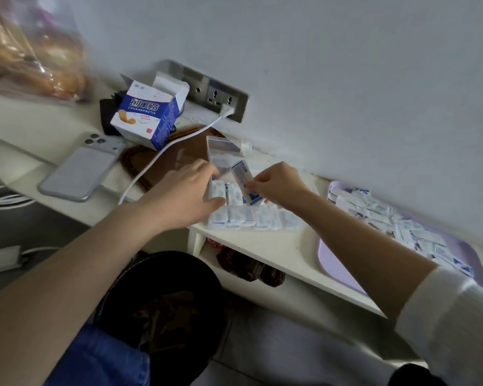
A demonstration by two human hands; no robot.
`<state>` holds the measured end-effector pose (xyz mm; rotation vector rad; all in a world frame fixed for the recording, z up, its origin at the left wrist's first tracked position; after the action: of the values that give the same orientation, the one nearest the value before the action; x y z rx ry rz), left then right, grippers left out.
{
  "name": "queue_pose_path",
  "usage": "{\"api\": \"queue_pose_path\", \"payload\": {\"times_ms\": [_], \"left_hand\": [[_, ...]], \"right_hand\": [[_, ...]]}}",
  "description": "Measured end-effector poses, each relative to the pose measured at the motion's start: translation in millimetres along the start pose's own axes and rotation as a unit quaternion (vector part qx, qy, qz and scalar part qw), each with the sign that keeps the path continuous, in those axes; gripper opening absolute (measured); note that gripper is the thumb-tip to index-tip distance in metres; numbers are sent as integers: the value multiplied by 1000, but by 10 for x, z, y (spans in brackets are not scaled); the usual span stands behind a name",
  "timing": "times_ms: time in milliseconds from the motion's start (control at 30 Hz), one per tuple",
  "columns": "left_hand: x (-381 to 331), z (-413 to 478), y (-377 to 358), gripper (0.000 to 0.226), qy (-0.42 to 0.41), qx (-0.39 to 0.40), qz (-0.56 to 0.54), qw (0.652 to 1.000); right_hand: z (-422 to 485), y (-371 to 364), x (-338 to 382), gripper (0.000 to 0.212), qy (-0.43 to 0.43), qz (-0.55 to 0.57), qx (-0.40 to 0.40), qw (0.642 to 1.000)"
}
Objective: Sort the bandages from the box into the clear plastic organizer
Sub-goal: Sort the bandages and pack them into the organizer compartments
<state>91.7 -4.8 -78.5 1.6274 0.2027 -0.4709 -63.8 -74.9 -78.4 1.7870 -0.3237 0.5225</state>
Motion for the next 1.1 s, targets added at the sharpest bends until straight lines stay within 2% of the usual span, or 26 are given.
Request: {"api": "queue_pose_path", "payload": {"times_ms": [200,367,567,633,733,867,967,1100], "left_hand": [[71,1,-89,62,-7,-2,25,1000],[55,-8,-110,64,-13,-6,11,1000],[39,-16,-98,64,-7,5,2,1000],[37,-20,-99,64,-7,6,-5,1000],[51,-20,-112,64,-6,3,-12,1000],[58,-15,-122,64,-5,2,-14,1000],[51,-19,-121,63,-2,8,-8,1000],[36,-31,-116,64,2,20,7,1000]], "right_hand": [[170,-296,191,21,-28,6,56,998],[159,-503,335,43,4,-155,108,982],[167,-466,403,38,40,-207,91,973],[194,-471,388,33,29,-192,87,977],[222,-500,357,37,-8,-152,87,984],[196,-484,354,32,-34,-59,114,991],[188,-472,362,23,-32,-66,121,990],[213,-393,283,28,-24,-79,73,994]]}}
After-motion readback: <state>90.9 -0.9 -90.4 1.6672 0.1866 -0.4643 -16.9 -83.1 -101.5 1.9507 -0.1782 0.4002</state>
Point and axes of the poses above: each hand's wrist, its own z-axis towards the middle knuckle, its own y-axis out of the back of the hand, x = y × z, the point moved 4 cm from there along z, towards the middle knuckle, and after that the axes turned 1 degree about -y, right-handed, at the moved point
